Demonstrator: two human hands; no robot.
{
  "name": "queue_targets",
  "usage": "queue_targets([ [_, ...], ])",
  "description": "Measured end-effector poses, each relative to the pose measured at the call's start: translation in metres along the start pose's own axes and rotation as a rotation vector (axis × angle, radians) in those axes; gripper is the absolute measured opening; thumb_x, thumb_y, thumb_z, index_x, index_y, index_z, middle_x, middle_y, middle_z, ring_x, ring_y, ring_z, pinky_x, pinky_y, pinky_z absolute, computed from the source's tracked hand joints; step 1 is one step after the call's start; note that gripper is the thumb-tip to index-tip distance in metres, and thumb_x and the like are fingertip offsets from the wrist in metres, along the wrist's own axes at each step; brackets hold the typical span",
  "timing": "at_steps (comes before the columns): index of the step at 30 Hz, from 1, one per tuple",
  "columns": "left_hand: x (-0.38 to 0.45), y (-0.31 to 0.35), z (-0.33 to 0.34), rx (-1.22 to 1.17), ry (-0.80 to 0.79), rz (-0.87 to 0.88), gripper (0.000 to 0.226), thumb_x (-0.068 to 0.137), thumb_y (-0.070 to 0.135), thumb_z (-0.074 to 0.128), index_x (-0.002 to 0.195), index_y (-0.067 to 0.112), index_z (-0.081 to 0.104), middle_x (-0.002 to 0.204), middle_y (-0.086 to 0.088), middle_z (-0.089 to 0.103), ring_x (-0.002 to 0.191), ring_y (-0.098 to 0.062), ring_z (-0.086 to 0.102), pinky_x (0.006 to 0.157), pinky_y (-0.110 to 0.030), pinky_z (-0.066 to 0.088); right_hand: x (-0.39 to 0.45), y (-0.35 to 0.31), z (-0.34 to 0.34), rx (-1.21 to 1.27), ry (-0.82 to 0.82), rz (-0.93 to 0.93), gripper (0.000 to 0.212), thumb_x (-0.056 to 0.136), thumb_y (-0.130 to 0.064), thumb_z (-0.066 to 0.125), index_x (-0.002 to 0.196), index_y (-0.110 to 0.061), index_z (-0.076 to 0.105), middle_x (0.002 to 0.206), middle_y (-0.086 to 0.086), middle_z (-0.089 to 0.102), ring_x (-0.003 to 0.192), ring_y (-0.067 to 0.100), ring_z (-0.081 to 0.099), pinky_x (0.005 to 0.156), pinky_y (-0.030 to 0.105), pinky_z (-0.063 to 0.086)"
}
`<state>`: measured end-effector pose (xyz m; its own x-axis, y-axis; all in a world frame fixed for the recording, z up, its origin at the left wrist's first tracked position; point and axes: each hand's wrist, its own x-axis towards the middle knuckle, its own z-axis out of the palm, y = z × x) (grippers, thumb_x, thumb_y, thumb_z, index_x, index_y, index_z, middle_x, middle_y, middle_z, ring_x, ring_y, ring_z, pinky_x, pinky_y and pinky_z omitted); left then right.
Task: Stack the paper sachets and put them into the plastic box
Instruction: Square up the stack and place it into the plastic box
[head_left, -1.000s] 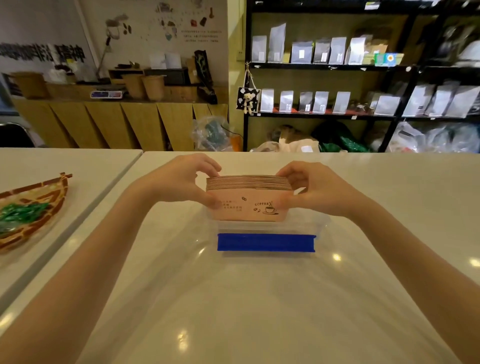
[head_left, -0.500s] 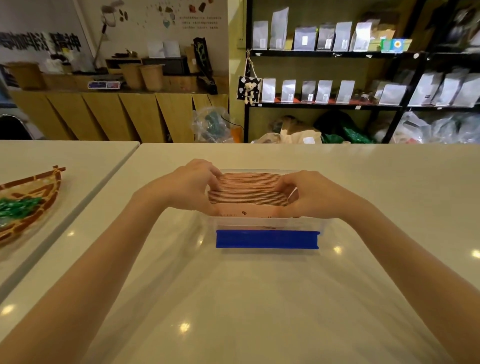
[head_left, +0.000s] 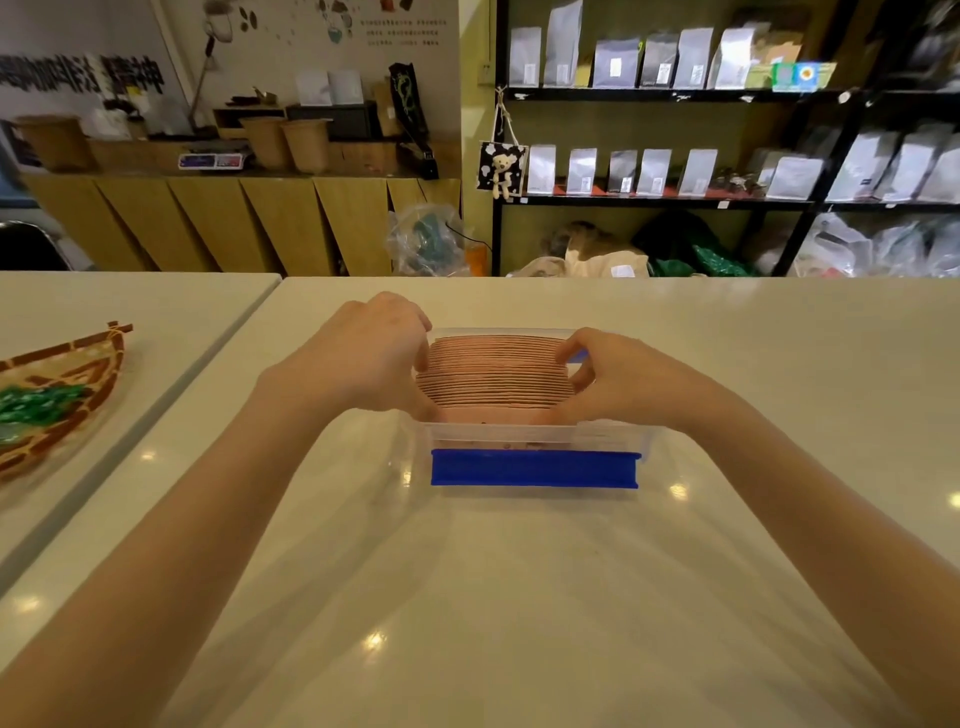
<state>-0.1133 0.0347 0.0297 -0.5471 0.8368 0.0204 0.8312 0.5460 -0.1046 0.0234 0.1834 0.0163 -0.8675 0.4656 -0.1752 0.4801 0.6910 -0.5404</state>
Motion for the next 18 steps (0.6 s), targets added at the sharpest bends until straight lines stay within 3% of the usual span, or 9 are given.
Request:
queue_targets([
  [3, 0.000, 0.003, 0.002, 0.050, 0.050, 0.013, 0.045, 0.067, 0.042, 0.071, 0.102, 0.015, 0.065, 0.124, -0.004, 0.055, 0.119, -0.022, 0.043, 0.098, -0.038, 0.040, -0.001, -0.003, -0.004, 0.201, 0.015, 0.084, 0.044, 0.078, -0.037, 0.064, 0.114, -0.017, 0.049, 0.105, -0.001, 0.055, 0.089, 0.015, 0.058, 0.068, 0.022, 0.050],
  [5, 0.001, 0.002, 0.003, 0.036, 0.041, 0.015, 0.042, 0.068, 0.038, 0.071, 0.103, 0.015, 0.065, 0.124, -0.004, 0.055, 0.119, -0.022, 0.043, 0.098, -0.038, 0.040, 0.001, -0.005, -0.005, 0.357, 0.016, 0.181, 0.047, 0.084, -0.043, 0.054, 0.120, -0.014, 0.049, 0.116, 0.007, 0.059, 0.099, 0.023, 0.059, 0.079, 0.030, 0.050],
  [9, 0.001, 0.002, 0.004, 0.016, 0.007, 0.009, 0.040, 0.070, 0.036, 0.070, 0.105, 0.017, 0.063, 0.123, -0.004, 0.056, 0.116, -0.021, 0.046, 0.094, -0.036, 0.041, 0.000, -0.007, -0.011, 0.798, -0.115, 0.327, 0.066, 0.088, -0.052, 0.037, 0.136, -0.006, 0.030, 0.138, 0.017, 0.046, 0.122, 0.034, 0.048, 0.102, 0.039, 0.039],
  [13, 0.000, 0.003, 0.001, -0.044, -0.031, 0.005, 0.040, 0.072, 0.034, 0.069, 0.108, 0.018, 0.063, 0.123, -0.003, 0.057, 0.114, -0.021, 0.049, 0.092, -0.033, 0.043, -0.004, -0.007, -0.014, 1.018, -0.209, 0.325, 0.074, 0.089, -0.054, 0.030, 0.140, -0.002, 0.017, 0.121, 0.016, 0.052, 0.107, 0.032, 0.052, 0.094, 0.036, 0.040],
  [18, -0.001, 0.003, 0.000, -0.142, -0.118, -0.015, 0.041, 0.075, 0.033, 0.067, 0.112, 0.017, 0.062, 0.123, -0.003, 0.058, 0.109, -0.020, 0.052, 0.086, -0.028, 0.042, -0.005, -0.007, -0.012, 1.087, -0.238, 0.303, 0.073, 0.089, -0.055, 0.028, 0.140, -0.003, 0.018, 0.109, 0.013, 0.058, 0.103, 0.030, 0.055, 0.095, 0.037, 0.041],
])
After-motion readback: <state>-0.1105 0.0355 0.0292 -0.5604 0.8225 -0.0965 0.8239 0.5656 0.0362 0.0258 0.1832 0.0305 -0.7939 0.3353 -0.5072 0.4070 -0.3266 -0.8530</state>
